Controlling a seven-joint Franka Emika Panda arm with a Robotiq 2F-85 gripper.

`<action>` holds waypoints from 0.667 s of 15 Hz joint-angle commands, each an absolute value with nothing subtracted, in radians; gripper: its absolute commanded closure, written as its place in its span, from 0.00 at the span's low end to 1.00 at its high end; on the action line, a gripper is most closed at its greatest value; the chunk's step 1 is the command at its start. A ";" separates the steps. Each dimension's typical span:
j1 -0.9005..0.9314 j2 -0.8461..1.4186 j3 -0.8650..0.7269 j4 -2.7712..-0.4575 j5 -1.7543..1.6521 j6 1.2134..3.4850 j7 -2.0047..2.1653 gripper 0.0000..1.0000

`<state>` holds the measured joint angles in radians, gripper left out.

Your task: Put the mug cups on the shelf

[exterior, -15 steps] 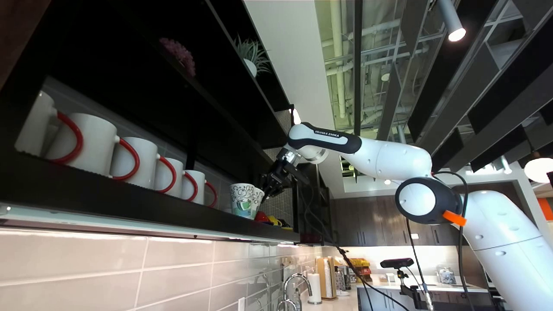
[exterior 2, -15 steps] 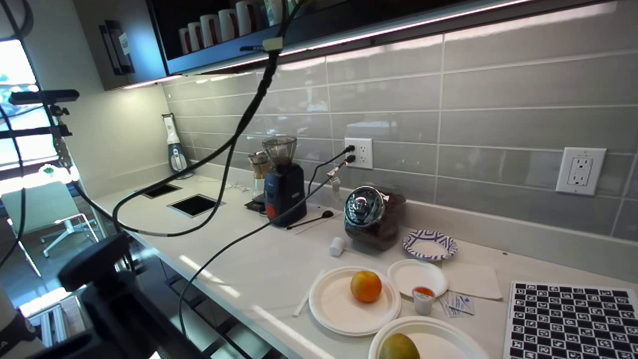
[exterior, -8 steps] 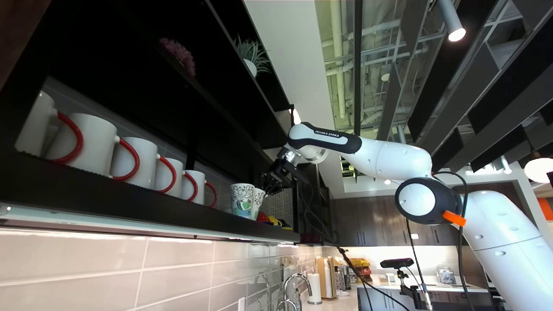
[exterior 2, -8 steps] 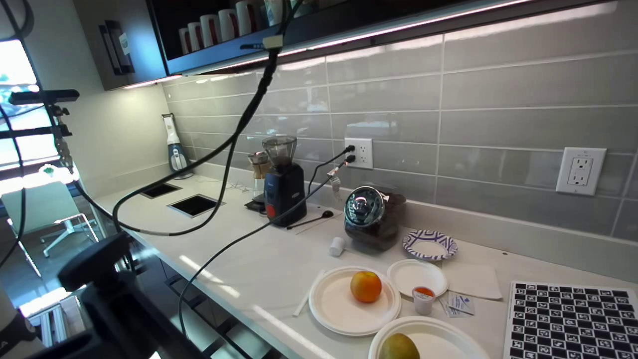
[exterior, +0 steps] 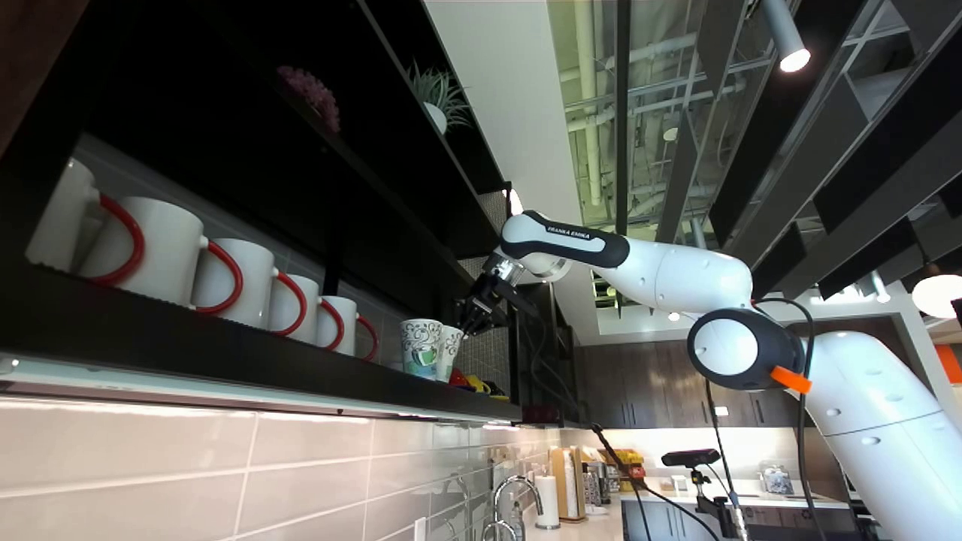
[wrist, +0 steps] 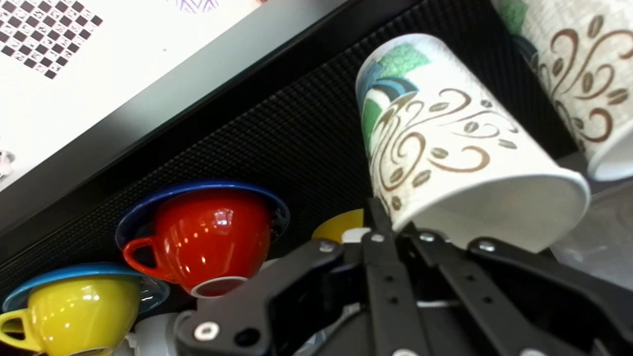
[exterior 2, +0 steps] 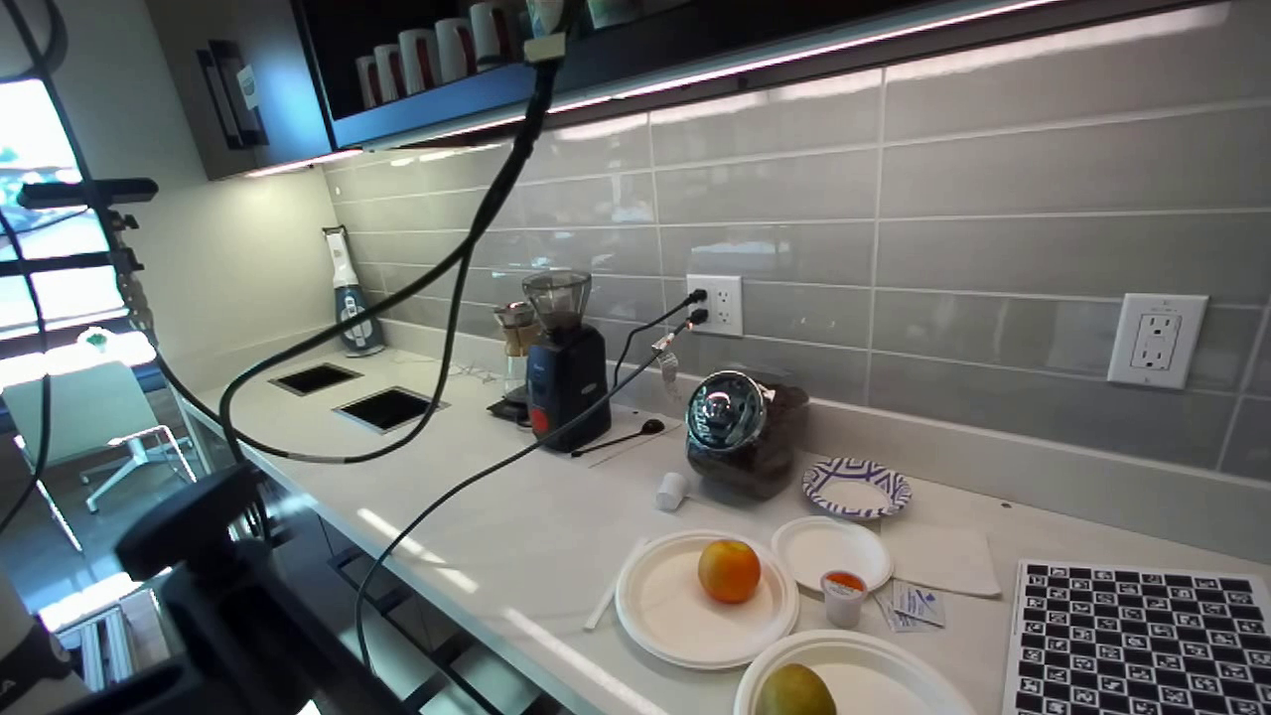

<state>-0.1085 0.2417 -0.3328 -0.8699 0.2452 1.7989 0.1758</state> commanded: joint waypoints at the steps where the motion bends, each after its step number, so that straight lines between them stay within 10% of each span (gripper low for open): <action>1: -0.101 0.259 -0.340 -0.840 0.195 1.802 0.158 0.99; 4: -0.100 0.264 -0.338 -0.835 0.174 1.800 0.151 0.99; 6: -0.099 0.270 -0.338 -0.832 0.158 1.803 0.155 0.70; 10: -0.098 0.277 -0.337 -0.832 0.148 1.805 0.155 0.44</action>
